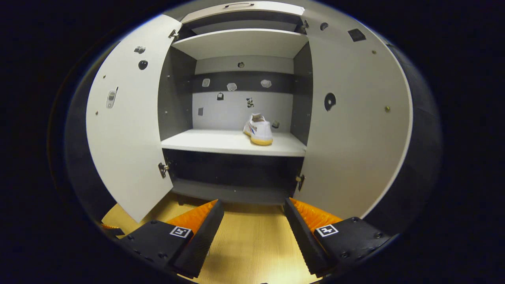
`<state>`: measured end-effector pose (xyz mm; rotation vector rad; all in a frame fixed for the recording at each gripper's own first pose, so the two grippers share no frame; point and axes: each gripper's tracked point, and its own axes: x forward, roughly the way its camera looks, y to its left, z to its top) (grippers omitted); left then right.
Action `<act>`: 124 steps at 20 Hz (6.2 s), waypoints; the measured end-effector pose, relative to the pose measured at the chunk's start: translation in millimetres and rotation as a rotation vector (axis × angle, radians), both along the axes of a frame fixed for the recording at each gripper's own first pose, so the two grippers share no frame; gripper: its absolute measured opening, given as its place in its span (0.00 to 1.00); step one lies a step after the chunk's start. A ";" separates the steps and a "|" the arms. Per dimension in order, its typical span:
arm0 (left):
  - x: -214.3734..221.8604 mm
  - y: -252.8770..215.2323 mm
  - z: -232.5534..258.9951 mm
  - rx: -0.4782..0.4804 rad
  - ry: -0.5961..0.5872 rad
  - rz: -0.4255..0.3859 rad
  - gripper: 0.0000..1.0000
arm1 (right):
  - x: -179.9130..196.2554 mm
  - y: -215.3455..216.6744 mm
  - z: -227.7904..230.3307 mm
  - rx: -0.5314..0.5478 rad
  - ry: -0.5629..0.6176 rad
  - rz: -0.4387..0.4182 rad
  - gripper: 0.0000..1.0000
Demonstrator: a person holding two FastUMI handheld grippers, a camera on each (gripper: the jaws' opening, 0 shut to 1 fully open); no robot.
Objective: Grab one shoe with the right hand and put it into the shoe cabinet, grab the other shoe with the left hand and put it into the shoe cabinet; then close the right door with the right hand and the left door with the left hand.
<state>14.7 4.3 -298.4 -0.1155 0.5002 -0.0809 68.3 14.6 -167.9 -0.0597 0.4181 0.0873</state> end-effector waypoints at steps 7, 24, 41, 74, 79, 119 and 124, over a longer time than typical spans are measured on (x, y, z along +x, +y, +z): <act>24.1 -35.1 -80.2 -0.006 0.189 -0.157 0.95 | -96.8 -29.7 -64.5 0.019 0.168 -0.085 0.99; 87.1 -46.4 -141.3 0.211 0.290 -0.139 0.42 | -158.5 -73.3 -86.6 -0.019 0.260 -0.201 0.99; 100.3 -30.5 -56.7 0.157 0.261 0.054 0.05 | -101.0 -53.0 -80.8 -0.008 0.222 0.010 0.99; 503.3 36.2 253.7 0.289 0.056 0.237 0.05 | -59.8 -49.9 -86.2 0.077 0.111 0.263 0.99; 526.6 27.4 223.9 0.353 0.146 0.186 0.04 | -55.5 -68.2 -95.9 0.081 0.137 0.209 0.99; 138.1 -27.9 308.3 0.092 -0.398 -0.104 0.98 | -88.0 -137.9 121.9 -0.048 -0.200 -0.213 0.98; 102.7 -45.8 275.7 0.085 -0.399 -0.127 0.97 | -62.3 -173.9 172.0 -0.032 -0.307 -0.272 0.98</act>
